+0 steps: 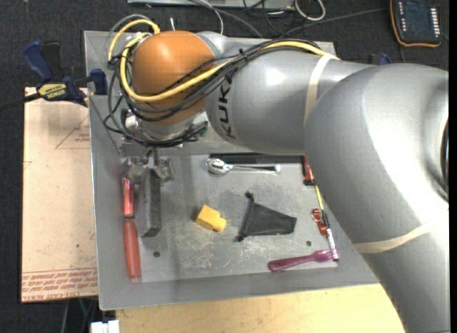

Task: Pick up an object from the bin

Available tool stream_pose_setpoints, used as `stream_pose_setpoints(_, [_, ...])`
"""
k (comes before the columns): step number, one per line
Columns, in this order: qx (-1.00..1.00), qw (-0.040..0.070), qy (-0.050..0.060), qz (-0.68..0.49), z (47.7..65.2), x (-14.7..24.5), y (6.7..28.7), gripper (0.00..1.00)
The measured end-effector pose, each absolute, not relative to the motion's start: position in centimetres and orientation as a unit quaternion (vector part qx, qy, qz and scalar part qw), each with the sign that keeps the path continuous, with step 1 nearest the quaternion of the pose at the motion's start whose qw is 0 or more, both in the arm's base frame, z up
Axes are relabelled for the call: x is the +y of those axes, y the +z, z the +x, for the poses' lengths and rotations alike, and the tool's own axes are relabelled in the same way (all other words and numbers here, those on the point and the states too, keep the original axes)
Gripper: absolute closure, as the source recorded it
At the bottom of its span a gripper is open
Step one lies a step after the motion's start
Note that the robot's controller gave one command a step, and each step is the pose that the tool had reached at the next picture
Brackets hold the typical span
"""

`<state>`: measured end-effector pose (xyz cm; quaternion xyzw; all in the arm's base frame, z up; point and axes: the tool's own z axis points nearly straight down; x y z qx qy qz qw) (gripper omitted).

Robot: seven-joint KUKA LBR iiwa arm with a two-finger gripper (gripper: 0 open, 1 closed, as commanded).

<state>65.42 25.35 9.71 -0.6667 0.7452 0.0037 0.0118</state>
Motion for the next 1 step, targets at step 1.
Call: stream_pose_setpoints(1, [0.745, 0.010, 0.005, -0.667, 65.30, 25.36, 13.62, 1.00])
